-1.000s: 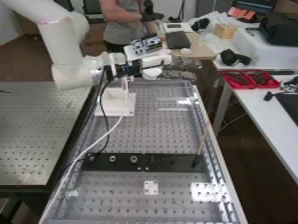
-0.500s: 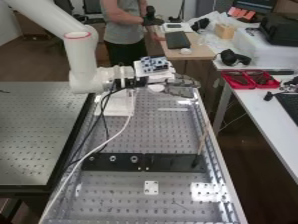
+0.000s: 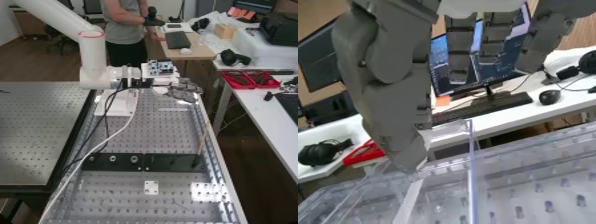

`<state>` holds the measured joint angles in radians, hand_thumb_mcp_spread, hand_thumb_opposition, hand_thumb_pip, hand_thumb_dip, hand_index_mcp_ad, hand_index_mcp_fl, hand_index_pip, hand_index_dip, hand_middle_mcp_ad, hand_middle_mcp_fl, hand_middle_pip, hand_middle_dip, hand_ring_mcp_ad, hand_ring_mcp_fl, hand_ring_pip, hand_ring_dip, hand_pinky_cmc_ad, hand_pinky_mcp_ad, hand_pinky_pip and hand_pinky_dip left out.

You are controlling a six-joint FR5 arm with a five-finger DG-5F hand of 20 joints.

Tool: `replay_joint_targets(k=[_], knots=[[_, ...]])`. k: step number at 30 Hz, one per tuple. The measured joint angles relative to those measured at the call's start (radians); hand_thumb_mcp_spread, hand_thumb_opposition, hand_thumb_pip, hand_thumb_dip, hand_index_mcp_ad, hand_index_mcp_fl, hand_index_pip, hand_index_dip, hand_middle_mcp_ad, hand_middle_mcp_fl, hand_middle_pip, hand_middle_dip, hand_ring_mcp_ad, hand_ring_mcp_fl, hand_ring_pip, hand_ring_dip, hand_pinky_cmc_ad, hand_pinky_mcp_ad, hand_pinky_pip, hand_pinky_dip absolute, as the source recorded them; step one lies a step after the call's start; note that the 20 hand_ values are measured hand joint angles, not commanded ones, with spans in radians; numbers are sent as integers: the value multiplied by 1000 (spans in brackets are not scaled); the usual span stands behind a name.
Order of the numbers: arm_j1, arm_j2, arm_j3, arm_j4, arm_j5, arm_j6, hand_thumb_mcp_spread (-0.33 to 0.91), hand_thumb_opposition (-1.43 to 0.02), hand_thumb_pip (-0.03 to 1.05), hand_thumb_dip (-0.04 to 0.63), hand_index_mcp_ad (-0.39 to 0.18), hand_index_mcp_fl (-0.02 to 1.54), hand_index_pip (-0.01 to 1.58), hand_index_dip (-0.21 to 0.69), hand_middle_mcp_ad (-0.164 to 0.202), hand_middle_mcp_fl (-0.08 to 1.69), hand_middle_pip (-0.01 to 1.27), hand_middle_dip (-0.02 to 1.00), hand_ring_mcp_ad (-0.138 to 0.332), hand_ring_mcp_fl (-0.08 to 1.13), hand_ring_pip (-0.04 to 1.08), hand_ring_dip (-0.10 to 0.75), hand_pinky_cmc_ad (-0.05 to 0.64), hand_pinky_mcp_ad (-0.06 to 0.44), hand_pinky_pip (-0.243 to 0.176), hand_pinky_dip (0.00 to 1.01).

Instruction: Grab the paper clip and place it in the clear container

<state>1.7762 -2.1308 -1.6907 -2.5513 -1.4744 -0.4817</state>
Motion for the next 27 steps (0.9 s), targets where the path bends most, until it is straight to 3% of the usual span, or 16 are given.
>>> replay_joint_targets(k=[4,14,17,21,27], knots=[[13,-6,10,-8,14,9,565,-1007,506,250,-178,819,1152,82,58,209,140,190,101,16,108,89,332,265,-12,195],[4,-12,21,-41,-19,27,539,-1009,524,262,-183,773,1140,115,58,202,143,190,101,16,103,99,332,265,-10,195],[-2,-12,19,-43,-24,32,506,-956,576,272,-180,569,1077,122,58,161,140,190,101,14,101,99,332,265,-12,195],[-7,-8,13,-36,-26,34,475,-911,576,290,-183,429,1045,122,58,131,140,190,101,12,101,99,328,265,-14,195],[-16,7,2,-29,-27,43,452,-881,618,290,-183,354,1012,117,58,103,140,190,101,12,101,99,332,265,-44,206]])
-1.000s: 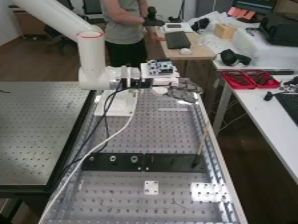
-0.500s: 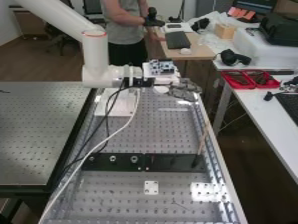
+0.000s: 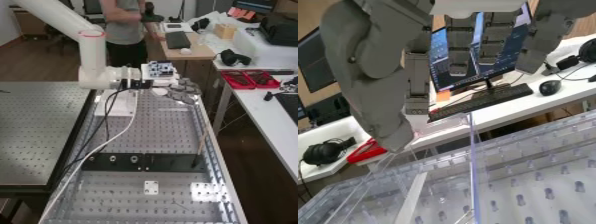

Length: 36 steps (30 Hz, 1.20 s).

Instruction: Grab the paper clip and place it in the clear container

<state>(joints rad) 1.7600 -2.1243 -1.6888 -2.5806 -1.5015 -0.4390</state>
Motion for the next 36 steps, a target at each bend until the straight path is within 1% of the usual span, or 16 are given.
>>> replay_joint_targets(k=[2,6,9,14,16,17,19,20,22,24,26,31,36], knots=[[-6,15,-9,4,-2,1,456,-869,620,290,-183,342,1014,120,58,105,140,190,101,2,105,99,332,264,-44,206],[-32,76,-44,16,-7,1,456,-869,618,290,-183,340,1016,110,56,105,140,190,103,0,105,99,328,265,-44,206],[-59,137,-80,25,-8,-4,452,-852,593,290,-183,342,979,110,56,106,140,190,103,2,101,99,328,265,-44,215],[-104,235,-133,31,-6,-28,454,-836,578,290,-183,339,918,110,56,106,140,190,103,2,105,99,332,265,-49,225],[-135,289,-152,15,-5,-47,454,-836,569,290,-183,360,901,110,56,106,140,190,101,2,101,99,332,265,-49,227],[-137,293,-153,13,-5,-48,454,-836,569,290,-183,354,892,110,56,106,140,190,101,2,101,99,332,265,-49,232],[-168,338,-164,-14,-5,-71,454,-834,569,290,-183,375,869,113,56,106,140,190,101,0,105,99,332,267,-49,232],[-173,346,-165,-22,-5,-77,452,-834,569,290,-183,377,852,113,56,103,140,190,101,0,105,99,332,265,-49,232],[-197,375,-166,-65,-7,-95,456,-834,564,290,-183,379,834,113,56,103,140,190,101,0,105,99,332,265,-49,232],[-207,386,-164,-92,-11,-104,456,-836,539,290,-183,405,819,113,56,103,140,190,101,0,105,99,328,265,-49,232],[-221,400,-158,-122,-16,-116,459,-826,539,290,-183,410,820,129,56,106,140,190,101,0,105,99,332,265,-49,232],[-257,437,-143,-183,-21,-172,447,-826,539,290,-183,429,785,143,56,103,140,190,101,2,105,99,332,265,-49,237],[-272,459,-138,-204,-14,-192,445,-824,539,290,-171,429,771,152,59,106,140,190,101,2,101,99,332,265,-49,237]])
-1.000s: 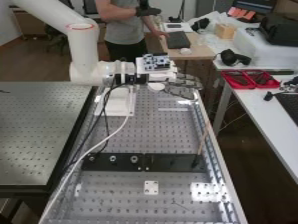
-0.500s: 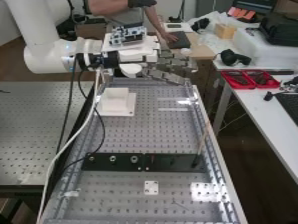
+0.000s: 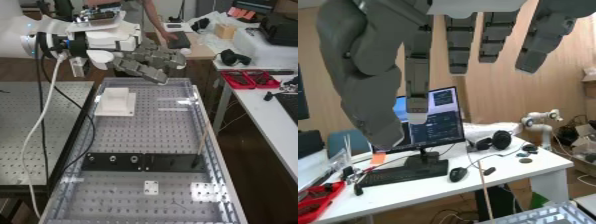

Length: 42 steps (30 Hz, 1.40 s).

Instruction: Grab the paper clip and place it in the clear container

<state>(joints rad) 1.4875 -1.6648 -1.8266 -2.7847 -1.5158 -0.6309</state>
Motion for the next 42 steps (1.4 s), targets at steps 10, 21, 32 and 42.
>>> replay_joint_targets(k=[10,21,32,42], knots=[[-15,33,-2,2,15,-13,447,-824,539,290,-171,442,742,175,59,103,138,188,101,0,101,96,332,265,-49,237],[-21,34,0,-5,16,-17,447,-824,534,290,-171,442,738,176,59,106,138,192,101,0,108,105,332,265,-49,236],[-28,39,2,-11,12,-29,447,-824,536,290,-171,438,728,187,59,103,138,188,101,0,108,105,332,265,-49,236],[-27,43,0,-12,7,-32,447,-824,536,290,-171,422,728,187,59,103,138,188,101,0,108,105,332,265,-49,239]])
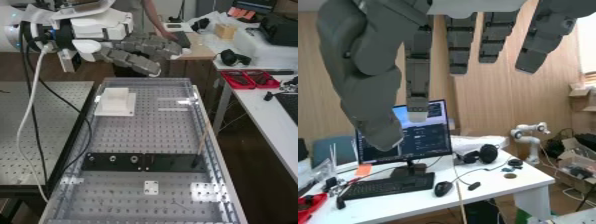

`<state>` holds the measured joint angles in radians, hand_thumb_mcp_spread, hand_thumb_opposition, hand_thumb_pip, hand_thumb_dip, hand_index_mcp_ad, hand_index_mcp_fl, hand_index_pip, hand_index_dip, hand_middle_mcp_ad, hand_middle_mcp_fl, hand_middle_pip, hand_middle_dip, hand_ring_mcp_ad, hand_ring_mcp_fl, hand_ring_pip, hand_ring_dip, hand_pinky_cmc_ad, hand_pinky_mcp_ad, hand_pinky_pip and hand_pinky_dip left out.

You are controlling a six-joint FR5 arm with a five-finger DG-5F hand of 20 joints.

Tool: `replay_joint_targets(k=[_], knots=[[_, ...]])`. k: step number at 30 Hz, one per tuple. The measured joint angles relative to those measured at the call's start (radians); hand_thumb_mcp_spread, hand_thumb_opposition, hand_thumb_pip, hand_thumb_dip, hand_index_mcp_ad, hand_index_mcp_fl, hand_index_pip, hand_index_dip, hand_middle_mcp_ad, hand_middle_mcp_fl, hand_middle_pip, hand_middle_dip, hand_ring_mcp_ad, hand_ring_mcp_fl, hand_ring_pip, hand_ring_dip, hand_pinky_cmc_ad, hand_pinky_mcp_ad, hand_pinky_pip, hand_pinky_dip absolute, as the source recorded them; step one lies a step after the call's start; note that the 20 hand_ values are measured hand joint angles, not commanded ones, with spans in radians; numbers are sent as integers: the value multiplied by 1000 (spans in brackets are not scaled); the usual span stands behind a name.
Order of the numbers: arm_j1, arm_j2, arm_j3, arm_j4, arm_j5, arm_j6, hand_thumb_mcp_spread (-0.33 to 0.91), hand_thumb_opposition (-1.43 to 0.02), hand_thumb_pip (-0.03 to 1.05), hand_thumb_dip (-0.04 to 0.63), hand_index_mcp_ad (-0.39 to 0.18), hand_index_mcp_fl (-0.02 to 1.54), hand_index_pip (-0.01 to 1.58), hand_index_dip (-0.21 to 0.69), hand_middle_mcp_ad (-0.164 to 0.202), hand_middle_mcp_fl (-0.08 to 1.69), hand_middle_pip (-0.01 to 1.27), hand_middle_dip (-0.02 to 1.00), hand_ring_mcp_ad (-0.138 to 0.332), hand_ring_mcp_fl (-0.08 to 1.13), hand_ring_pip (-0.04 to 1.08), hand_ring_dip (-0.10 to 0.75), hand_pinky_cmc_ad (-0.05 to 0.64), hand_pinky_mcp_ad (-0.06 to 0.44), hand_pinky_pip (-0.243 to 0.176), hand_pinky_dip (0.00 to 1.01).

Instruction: Grab the paper clip and place it in the clear container

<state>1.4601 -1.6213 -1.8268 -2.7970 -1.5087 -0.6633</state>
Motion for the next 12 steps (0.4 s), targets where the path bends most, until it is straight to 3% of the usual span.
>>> replay_joint_targets(k=[12], knots=[[-6,-7,6,-15,-12,6,447,-824,539,290,-171,419,724,187,59,103,138,188,101,0,108,105,332,265,-49,239]])
